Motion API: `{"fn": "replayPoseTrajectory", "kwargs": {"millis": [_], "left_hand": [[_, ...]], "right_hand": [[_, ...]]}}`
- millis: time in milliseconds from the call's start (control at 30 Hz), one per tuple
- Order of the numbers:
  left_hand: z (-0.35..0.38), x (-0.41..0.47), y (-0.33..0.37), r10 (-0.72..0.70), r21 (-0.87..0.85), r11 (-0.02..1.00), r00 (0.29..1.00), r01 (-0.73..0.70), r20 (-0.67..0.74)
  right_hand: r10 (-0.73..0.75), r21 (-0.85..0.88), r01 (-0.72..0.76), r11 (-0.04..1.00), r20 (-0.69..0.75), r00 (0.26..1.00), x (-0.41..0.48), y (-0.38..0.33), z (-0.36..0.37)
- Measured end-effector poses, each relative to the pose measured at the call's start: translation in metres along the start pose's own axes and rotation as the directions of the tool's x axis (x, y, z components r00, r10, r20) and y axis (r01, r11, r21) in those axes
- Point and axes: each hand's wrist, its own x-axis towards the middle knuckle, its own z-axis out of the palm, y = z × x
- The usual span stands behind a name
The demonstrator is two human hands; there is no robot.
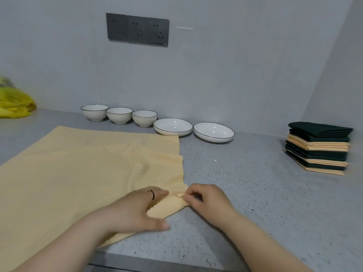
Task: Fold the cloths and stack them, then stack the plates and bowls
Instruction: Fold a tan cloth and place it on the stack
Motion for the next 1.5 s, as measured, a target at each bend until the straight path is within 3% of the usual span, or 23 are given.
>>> {"fn": "replayPoseTrajectory", "kwargs": {"millis": [67,167,267,400,567,733,1133,1233,1367,1500], "left_hand": [[0.012,-0.010,0.001,0.050,0.183,0.983,0.989,-0.023,-0.139],[0.021,-0.020,0.006,0.117,0.331,0.943,0.969,-0.039,-0.217],[0.020,-0.032,0.009,0.066,0.418,0.908,0.976,0.027,-0.207],[0.013,-0.042,-0.006,-0.038,0.499,0.846,0.956,0.186,-0.292],[-0.003,-0.058,-0.047,-0.165,0.527,0.780,0.924,0.337,-0.346],[-0.008,-0.060,-0.052,-0.209,0.398,0.835,0.888,0.380,-0.409],[0.012,-0.028,0.021,-0.015,0.403,0.910,0.979,0.099,-0.204],[0.011,-0.035,0.032,-0.022,0.341,0.939,0.996,0.049,-0.085],[-0.002,-0.045,0.034,0.025,0.218,0.975,0.993,-0.050,0.114],[-0.023,-0.044,0.024,-0.048,0.119,0.993,0.945,0.010,0.323]], "right_hand": [[0.032,0.027,-0.032,0.999,-0.010,0.999,-0.003,0.006,-0.006],[0.068,0.034,-0.067,0.997,-0.028,0.997,-0.010,0.015,-0.014],[0.099,0.008,-0.099,0.995,-0.070,0.993,-0.023,0.025,-0.023],[0.148,0.014,-0.147,0.989,-0.126,0.981,-0.036,0.039,-0.037],[0.180,-0.008,-0.183,0.983,-0.148,0.972,-0.049,0.049,-0.051],[0.239,0.038,-0.237,0.971,-0.178,0.955,-0.075,0.064,-0.069],[0.454,0.158,-0.427,0.890,-0.248,0.855,-0.171,0.093,-0.119],[0.492,0.166,-0.464,0.870,-0.247,0.835,-0.188,0.097,-0.127],[0.536,0.326,-0.446,0.833,-0.281,0.796,-0.198,0.085,-0.136],[0.585,0.454,-0.421,0.785,-0.319,0.746,-0.195,0.083,-0.142]]}}
